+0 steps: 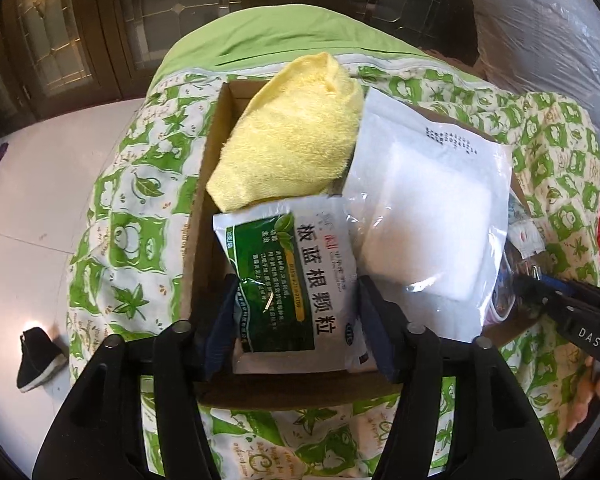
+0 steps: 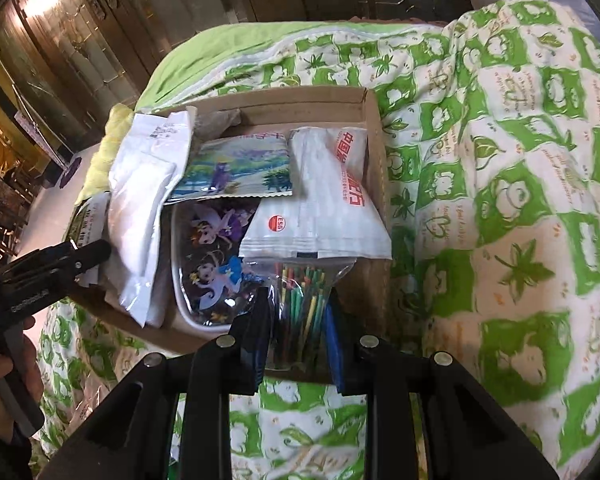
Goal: Organize soft objects
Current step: 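Carry the green packet into the tray with the left tool while the right tool carries the pencil bag, then open the left tool to drop the green packet while the right tool releases the pencil bag, then move the left tool to the white paper bag while the right tool reaches the second green packet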
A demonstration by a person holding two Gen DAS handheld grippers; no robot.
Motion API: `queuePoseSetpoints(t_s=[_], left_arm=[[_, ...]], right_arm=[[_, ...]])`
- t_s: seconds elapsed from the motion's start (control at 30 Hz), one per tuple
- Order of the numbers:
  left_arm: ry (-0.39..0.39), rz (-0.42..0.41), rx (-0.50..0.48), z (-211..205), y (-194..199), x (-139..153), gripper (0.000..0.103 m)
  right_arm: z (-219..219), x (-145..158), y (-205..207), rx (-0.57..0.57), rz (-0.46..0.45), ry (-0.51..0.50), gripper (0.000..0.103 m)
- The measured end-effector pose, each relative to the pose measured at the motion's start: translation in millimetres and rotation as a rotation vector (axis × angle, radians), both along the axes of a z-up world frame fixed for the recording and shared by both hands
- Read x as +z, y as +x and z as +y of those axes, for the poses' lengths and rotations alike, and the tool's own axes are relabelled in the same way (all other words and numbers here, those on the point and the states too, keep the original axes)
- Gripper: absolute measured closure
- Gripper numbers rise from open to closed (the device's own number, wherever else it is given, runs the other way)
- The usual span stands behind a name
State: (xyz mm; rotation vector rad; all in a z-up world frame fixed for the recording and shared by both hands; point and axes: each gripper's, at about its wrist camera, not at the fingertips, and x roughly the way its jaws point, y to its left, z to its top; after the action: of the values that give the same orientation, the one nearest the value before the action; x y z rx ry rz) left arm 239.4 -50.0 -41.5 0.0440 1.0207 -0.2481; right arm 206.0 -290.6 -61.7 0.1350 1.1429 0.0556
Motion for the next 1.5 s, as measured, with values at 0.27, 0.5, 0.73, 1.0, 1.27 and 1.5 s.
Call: queuePoseSetpoints(t_s=[0.27, 0.5, 0.73, 1.0, 1.27, 1.5], left_arm=[[0.016, -0.019, -0.013, 0, -11, 10, 0.024], [-0.006, -0.038, 0.003, 8, -26, 24, 0.024], [-0.066, -0.019, 0.040, 31, -74, 22, 0.024], [-0.096, 0.097, 0.049, 44, -130, -5, 0.024], [-0.079, 0.154, 0.071, 48, -154, -20, 0.024], [-0.051, 0.183, 0.057, 45, -152, -32, 0.024]], right_arm=[[-3, 7, -1, -0.002, -0.048, 0.026, 0.051], [-2, 14, -16, 0.005, -0.079, 0.012, 0.049], [2, 22, -44, 0.025, -0.091, 0.034, 0.041], [29, 13, -79, 0.138, -0.014, 0.040, 0.040], [61, -5, -104, 0.236, 0.140, 0.108, 0.039], [95, -15, -126, 0.377, 0.221, 0.084, 0.021]])
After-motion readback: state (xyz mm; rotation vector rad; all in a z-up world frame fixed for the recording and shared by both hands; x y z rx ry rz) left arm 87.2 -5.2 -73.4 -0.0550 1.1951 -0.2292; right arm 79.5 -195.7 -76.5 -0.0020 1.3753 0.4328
